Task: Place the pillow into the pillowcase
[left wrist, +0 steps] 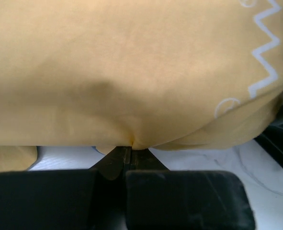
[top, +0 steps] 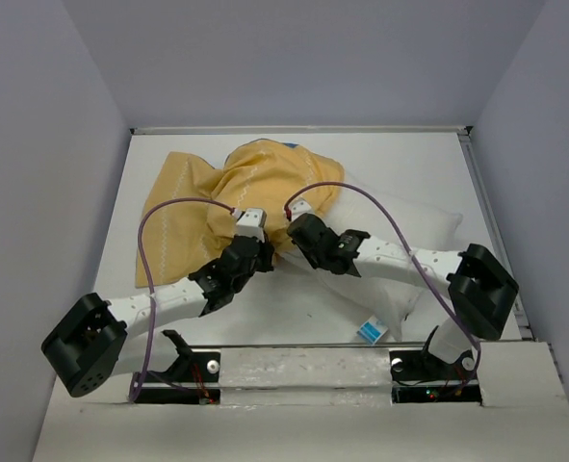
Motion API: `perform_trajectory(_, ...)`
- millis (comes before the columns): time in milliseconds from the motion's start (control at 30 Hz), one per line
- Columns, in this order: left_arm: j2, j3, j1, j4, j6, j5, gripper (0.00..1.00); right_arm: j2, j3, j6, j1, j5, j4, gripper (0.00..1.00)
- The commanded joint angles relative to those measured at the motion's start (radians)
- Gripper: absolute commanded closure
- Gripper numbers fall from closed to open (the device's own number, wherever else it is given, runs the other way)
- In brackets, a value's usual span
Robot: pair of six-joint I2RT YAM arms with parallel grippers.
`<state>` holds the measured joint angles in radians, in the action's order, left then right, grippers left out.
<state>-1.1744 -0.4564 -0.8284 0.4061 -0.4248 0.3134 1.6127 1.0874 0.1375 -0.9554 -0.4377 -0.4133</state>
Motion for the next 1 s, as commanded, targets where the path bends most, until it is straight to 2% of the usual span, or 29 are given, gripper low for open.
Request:
perform_trajectory(0,0.013,-0.085,0.002,0.108,0.037,-0.095,1.00,-0.043,0.037,0.126,0.006,0.076,0.201,1.00)
perform_trajectory(67,0.019,-0.091,0.002,0.099,0.032,-0.117,1.00,-0.108,0.017,0.183,0.020,0.077,0.258,1.00)
perform_trajectory(200,0.065,-0.191,0.002,0.080,-0.002,-0.312,1.00,-0.276,-0.061,0.402,0.102,0.039,0.445,1.00)
perform_trajectory(267,0.055,-0.350,-0.003,0.037,-0.003,-0.402,1.00,-0.333,-0.086,0.471,0.113,0.018,0.519,1.00)
perform_trajectory(300,0.042,-0.480,-0.011,0.014,0.001,-0.463,1.00,-0.388,-0.107,0.517,0.113,-0.005,0.592,1.00)
perform_trajectory(433,-0.047,-0.753,-0.098,-0.137,0.058,-0.559,1.00,-0.526,-0.141,0.539,0.122,-0.143,0.712,1.00)
perform_trajectory(467,-0.076,-0.787,-0.121,-0.180,0.072,-0.585,1.00,-0.592,-0.165,0.512,0.122,-0.197,0.746,1.00)
perform_trajectory(500,-0.086,-0.809,-0.121,-0.187,0.070,-0.599,1.00,-0.593,-0.181,0.496,0.122,-0.226,0.746,1.00)
perform_trajectory(600,-0.135,-0.872,-0.115,-0.196,0.078,-0.609,1.00,-0.729,-0.270,0.459,0.122,-0.262,0.818,1.00)
perform_trajectory(667,-0.220,-1.011,-0.106,-0.271,0.095,-0.637,1.00,-0.722,-0.284,0.520,0.122,-0.167,0.808,1.00)
perform_trajectory(700,-0.282,-1.130,-0.104,-0.304,0.103,-0.648,1.00,-0.644,-0.276,0.546,0.122,-0.132,0.798,1.00)
perform_trajectory(733,-0.283,-1.131,-0.106,-0.335,0.103,-0.664,1.00,-0.643,-0.273,0.559,0.107,-0.107,0.814,1.00)
perform_trajectory(767,-0.316,-1.213,-0.109,-0.355,0.090,-0.687,1.00,-0.593,-0.265,0.566,0.107,-0.086,0.827,1.00)
perform_trajectory(800,-0.320,-1.229,-0.123,-0.368,0.083,-0.720,1.00,-0.494,-0.235,0.594,0.107,-0.064,0.829,1.00)
perform_trajectory(867,-0.271,-1.188,-0.149,-0.356,0.058,-0.703,1.00,-0.403,-0.210,0.611,0.107,-0.044,0.837,1.00)
perform_trajectory(967,-0.156,-1.038,-0.149,-0.306,0.017,-0.674,1.00,-0.419,-0.201,0.657,0.133,0.069,0.860,1.00)
